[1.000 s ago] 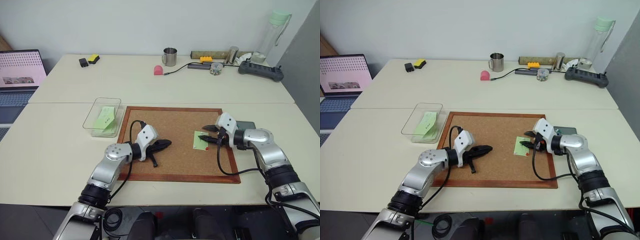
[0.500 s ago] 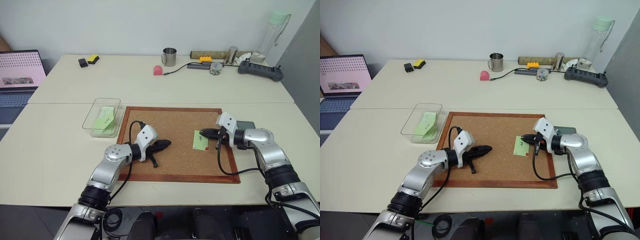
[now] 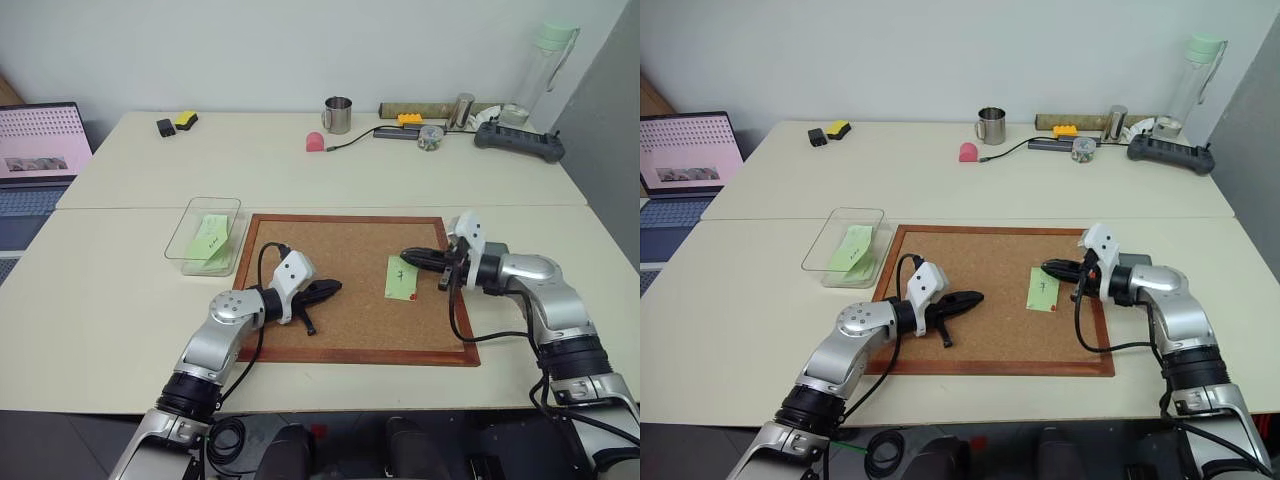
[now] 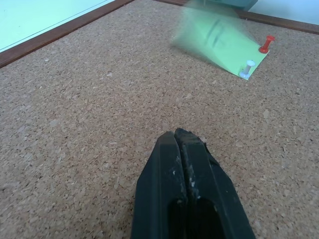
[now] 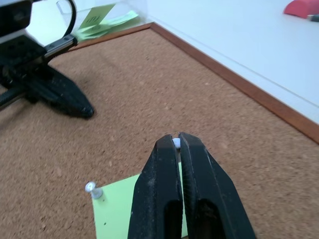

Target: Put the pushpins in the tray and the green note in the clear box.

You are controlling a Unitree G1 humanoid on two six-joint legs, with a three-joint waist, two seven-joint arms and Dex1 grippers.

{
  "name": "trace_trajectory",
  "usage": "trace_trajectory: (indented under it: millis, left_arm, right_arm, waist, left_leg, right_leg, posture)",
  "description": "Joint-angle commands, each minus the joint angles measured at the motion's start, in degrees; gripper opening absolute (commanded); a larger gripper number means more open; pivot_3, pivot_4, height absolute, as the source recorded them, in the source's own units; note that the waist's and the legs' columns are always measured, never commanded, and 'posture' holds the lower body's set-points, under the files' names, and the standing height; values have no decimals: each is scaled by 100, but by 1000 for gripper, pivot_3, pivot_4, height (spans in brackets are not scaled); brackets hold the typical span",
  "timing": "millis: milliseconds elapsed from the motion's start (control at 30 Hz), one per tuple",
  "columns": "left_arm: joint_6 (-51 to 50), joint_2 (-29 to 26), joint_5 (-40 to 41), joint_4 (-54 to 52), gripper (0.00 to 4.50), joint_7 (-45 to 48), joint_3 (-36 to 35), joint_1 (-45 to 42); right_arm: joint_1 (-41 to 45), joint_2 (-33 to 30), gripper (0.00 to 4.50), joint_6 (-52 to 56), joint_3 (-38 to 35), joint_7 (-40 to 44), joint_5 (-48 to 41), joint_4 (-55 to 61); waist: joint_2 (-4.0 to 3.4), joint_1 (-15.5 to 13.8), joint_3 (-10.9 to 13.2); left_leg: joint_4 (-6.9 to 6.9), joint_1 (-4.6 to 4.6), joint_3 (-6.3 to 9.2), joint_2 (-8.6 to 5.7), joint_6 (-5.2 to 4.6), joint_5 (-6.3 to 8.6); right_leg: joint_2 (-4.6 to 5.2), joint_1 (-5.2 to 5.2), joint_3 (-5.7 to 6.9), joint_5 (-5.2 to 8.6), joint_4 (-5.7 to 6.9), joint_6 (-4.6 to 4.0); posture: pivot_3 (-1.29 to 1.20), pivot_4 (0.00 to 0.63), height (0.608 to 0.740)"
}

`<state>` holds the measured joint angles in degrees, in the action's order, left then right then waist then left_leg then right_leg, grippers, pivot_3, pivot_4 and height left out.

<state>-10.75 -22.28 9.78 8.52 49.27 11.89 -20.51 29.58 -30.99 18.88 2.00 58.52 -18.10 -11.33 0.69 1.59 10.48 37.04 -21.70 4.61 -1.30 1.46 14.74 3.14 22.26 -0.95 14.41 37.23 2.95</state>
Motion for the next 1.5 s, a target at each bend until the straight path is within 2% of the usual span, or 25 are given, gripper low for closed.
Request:
trace_trajectory:
  millis: [33,200,400,500,667,800,1133,1300,1500]
  left_arm:
    - [-161,29,-160,154,0,22,211,182]
    - [-151,38,-168,159,0,27,218,169]
    - [-99,42,-194,204,0,24,206,130]
    - [-67,32,-209,243,0,40,174,109]
    - [0,19,-263,278,0,73,187,102]
    - [30,30,-266,301,0,80,197,89]
    - [53,30,-283,350,0,91,219,50]
    - [71,4,-290,350,0,104,216,71]
    - [81,-10,-307,362,0,134,234,58]
  right_arm:
    - [-64,15,69,377,-260,-97,-339,360]
    - [-48,3,69,661,-481,-325,-510,446]
    - [-361,-779,69,793,-918,-575,-252,369]
    - [-548,-1086,69,645,-1204,-962,-25,61]
    - [-810,-1315,69,332,-1149,-1211,383,-237]
    - [-866,-1317,748,187,-1053,-1156,514,-443]
    - [-891,-1367,2930,188,-1215,-828,257,-110]
    - [-1377,-1666,3025,498,-871,-64,-111,1477]
    - [-1557,-1410,3025,283,-149,-46,162,2171]
  waist:
    - [0,0,-2]
    - [-1,0,-4]
    - [-2,-26,-4]
    - [-8,-21,-8]
    - [-15,-10,-12]
    - [-29,-1,-21]
    - [-31,-3,-22]
    - [-36,-5,-25]
    - [-29,-6,-30]
  left_leg:
    - [0,0,0,0,0,0]
    - [-1,0,-1,0,0,0]
    - [-2,-5,-3,-2,-1,0]
    - [-3,-5,-8,-2,-1,1]
    - [-2,-2,-22,-6,-1,0]
    - [-1,0,-25,-5,-2,0]
    - [0,-1,-23,-4,-2,-1]
    - [-3,-3,-17,-3,-2,0]
    - [0,0,-13,-2,-2,0]
  right_leg:
    - [0,0,0,0,0,0]
    - [0,0,0,0,0,0]
    - [2,0,4,0,-5,1]
    - [1,-1,5,1,-8,1]
    - [0,-4,1,1,-5,1]
    - [0,-4,-1,1,-4,1]
    - [0,-6,-1,1,-5,2]
    - [0,-6,4,2,-6,3]
    - [-1,-12,7,3,-13,5]
  posture:
    - [0,150,740]
    - [0,150,740]
    - [0,150,740]
    - [0,150,740]
    - [0,150,740]
    - [0,150,740]
    - [0,150,740]
    - [0,150,740]
    - [0,150,740]
